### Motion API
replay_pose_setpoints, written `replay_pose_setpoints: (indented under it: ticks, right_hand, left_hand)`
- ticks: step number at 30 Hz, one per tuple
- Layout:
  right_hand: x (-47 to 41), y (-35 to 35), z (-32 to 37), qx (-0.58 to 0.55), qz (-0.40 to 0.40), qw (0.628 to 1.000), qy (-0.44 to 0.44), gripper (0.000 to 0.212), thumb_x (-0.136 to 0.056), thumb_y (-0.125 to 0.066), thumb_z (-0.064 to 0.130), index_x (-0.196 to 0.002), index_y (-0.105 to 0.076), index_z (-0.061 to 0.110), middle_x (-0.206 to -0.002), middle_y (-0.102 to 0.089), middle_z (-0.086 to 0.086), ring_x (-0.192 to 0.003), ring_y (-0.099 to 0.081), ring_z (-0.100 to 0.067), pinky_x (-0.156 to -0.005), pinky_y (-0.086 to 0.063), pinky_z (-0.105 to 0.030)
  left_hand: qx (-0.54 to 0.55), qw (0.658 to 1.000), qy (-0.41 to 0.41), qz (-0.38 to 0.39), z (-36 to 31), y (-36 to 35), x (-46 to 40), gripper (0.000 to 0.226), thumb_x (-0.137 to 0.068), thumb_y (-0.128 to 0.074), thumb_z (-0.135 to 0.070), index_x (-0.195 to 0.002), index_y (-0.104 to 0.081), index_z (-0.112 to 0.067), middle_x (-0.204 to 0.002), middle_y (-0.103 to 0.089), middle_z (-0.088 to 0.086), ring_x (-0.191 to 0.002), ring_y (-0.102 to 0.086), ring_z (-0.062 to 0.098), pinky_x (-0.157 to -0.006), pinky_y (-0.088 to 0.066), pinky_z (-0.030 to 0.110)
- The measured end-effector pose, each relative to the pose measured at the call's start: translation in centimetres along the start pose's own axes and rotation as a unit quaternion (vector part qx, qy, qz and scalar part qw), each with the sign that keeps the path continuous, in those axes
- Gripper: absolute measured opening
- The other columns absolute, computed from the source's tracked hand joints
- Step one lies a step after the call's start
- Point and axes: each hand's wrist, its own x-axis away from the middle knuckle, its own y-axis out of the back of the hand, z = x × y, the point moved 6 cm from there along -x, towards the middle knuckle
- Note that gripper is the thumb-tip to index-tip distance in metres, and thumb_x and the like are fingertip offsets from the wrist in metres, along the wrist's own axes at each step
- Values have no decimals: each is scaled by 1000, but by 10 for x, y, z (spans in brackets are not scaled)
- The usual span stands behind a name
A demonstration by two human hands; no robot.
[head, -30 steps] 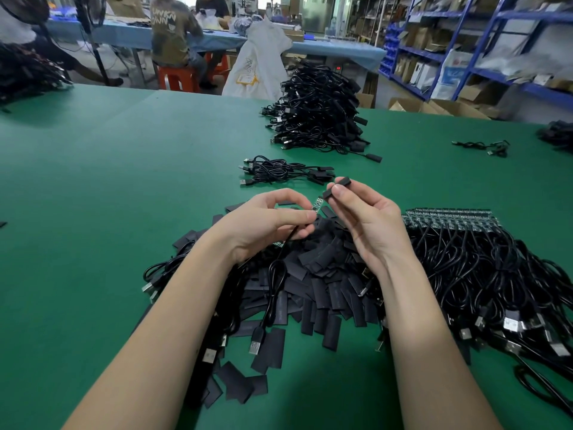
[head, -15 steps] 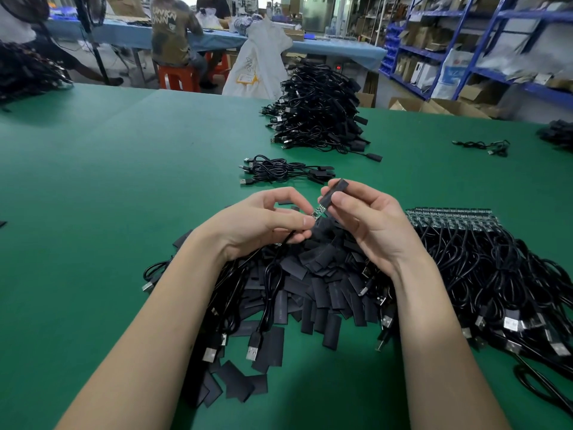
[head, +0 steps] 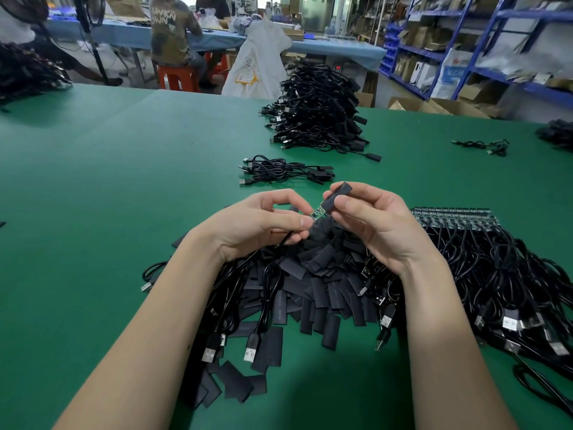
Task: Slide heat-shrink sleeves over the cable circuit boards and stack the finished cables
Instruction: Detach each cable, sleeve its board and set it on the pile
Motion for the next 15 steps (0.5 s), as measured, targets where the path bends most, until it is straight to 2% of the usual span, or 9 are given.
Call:
replay_pose_setpoints:
  ticks: [7, 15]
  right_hand:
    - [-1, -4, 1, 23, -2, 999, 28, 16, -69, -78, 8, -84, -81, 14, -92, -78, -7, -86, -75, -15, -74, -58, -20]
    - [1, -8, -8, -6, 26, 999, -32, 17, -73, -72, 6, -85, -81, 14, -94, -78, -8, -86, -75, -12, -72, -58, -17]
  left_hand:
    - [-4, 1000, -9, 1, -1, -3, -1, 18, -78, -70, -5, -93, -60, -8, -73, -67, 4, -65, -65, 13, -62, -52, 18]
    - [-14, 1000, -11, 15, -1, -4, -1, 15, -82, -68, -4, -93, -58, -7, -74, -67, 3, -68, -64, 12, -64, -52, 18]
